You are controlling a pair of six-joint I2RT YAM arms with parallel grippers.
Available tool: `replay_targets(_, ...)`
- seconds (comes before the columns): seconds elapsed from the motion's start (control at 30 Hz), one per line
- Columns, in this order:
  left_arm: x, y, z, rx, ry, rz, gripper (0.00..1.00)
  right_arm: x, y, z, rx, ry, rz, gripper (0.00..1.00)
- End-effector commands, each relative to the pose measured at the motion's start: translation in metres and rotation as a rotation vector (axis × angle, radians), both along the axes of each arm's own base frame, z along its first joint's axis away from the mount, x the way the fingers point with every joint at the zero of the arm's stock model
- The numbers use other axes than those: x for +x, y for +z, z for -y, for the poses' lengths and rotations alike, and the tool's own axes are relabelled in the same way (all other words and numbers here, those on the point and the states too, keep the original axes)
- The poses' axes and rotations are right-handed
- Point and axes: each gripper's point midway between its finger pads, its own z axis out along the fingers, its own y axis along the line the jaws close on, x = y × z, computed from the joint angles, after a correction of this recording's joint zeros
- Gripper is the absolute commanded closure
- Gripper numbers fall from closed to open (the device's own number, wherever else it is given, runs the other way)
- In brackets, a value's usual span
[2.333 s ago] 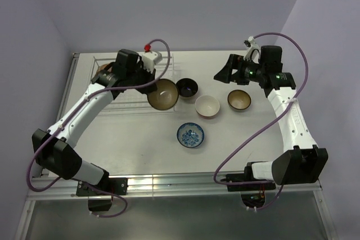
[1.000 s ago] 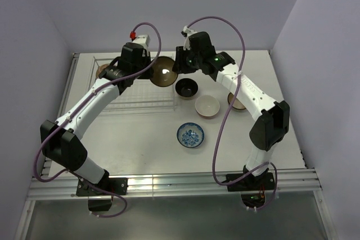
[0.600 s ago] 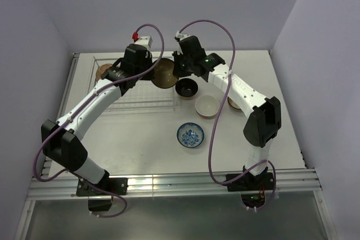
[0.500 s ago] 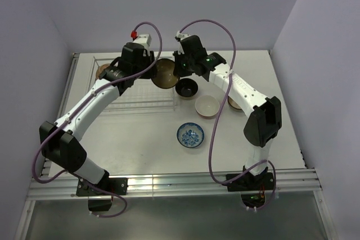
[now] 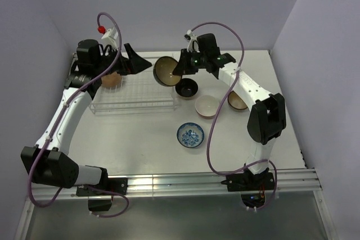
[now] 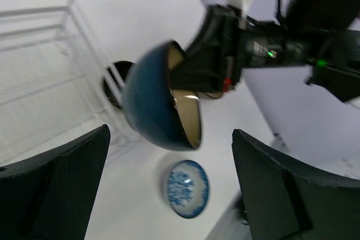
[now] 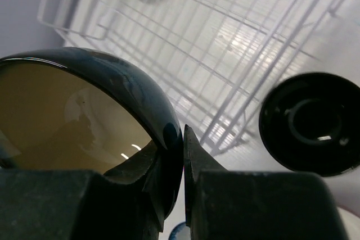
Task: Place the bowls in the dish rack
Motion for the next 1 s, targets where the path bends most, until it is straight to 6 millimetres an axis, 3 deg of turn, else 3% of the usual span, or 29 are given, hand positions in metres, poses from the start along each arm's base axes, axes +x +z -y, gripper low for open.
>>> replay_targets(0.0, -0.041, 0.03, 0.023, -0.182, -0.205, 0.013, 0.05, -0.01, 0.1, -0.026, 0.287, 0.151, 0.19, 1.0)
replay_targets(0.03, -0.044, 0.033, 0.026, -0.208, -0.23, 0.024, 0.01, -0.013, 0.102, -0.031, 0.325, 0.174, 0.177, 1.0)
replay_targets(0.13, -0.049, 0.023, 0.026, -0.262, -0.212, -0.048, 0.01, -0.016, 0.11, -0.037, 0.382, 0.205, 0.159, 1.0)
replay_targets(0.33, -0.051, 0.009, 0.024, -0.303, -0.161, -0.12, 0.0, -0.017, 0.1, -0.045, 0.423, 0.22, 0.102, 1.0)
replay_targets(0.97, -0.046, 0.022, 0.021, -0.355, -0.12, -0.04, 0.01, -0.025, 0.081, -0.058, 0.365, 0.212, 0.068, 1.0)
